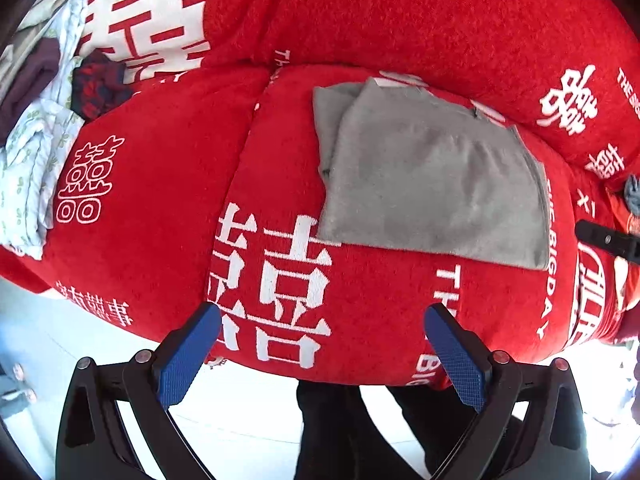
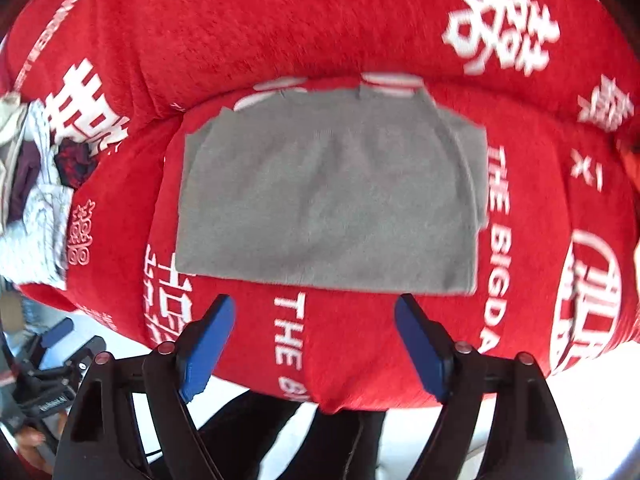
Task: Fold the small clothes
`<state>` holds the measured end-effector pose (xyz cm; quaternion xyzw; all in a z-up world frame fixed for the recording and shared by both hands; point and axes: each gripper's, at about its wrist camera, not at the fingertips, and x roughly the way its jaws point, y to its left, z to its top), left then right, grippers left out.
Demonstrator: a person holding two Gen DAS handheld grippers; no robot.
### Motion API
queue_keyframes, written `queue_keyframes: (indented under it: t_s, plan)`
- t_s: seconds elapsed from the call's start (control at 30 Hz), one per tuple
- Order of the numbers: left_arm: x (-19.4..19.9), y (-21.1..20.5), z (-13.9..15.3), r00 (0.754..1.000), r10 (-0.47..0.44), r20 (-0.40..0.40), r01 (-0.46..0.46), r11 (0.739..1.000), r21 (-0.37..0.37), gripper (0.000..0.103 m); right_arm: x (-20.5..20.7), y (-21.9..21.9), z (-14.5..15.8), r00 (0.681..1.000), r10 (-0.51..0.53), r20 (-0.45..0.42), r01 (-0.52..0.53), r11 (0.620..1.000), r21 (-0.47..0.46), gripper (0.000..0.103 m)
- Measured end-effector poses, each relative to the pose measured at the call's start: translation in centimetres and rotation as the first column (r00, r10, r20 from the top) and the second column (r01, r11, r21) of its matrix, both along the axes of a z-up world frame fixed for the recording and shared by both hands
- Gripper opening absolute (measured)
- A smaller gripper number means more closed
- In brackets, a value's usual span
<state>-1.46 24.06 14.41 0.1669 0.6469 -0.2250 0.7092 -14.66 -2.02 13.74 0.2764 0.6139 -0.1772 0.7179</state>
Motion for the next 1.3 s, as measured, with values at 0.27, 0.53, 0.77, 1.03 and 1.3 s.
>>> queue_keyframes:
  t_s: [0.27,0.53,0.77,1.03,1.3]
  plan:
    - [0.2,-1.0,1.5,0.998,0.055,0.024,-0.055,0.998,-0.015,0.102,-0.2,-1.0,-0.5,0.999,-0.024,0.021,0.022,0.996,0.091,0.084]
    - [-0.8,-2.7,1.9,0.996,0.083,0.027,-0.083,0.997,-0.01,0.102,-1.5,-2.0,-1.5,0.998,-0.045,0.032,0.038,0.98,0.193,0.103]
    - [-1.7,-4.4,1.9,0.997,0.063,0.034,-0.064,0.998,0.027,0.102,-2.2,-4.1,-1.6,0.998,-0.05,0.033,0.043,0.98,0.196,0.103]
    - [-1.8,-5.5,2.3,0.997,0.058,0.051,-0.061,0.996,0.058,0.102,-2.9,-5.4,-2.1,0.998,-0.056,0.026,0.048,0.967,0.25,0.103]
    - [-2.5,-6.7,3.0,0.997,0.014,0.079,-0.02,0.997,0.08,0.102,-4.0,-6.1,-3.2,0.997,-0.073,-0.023,0.077,0.959,0.272,0.103]
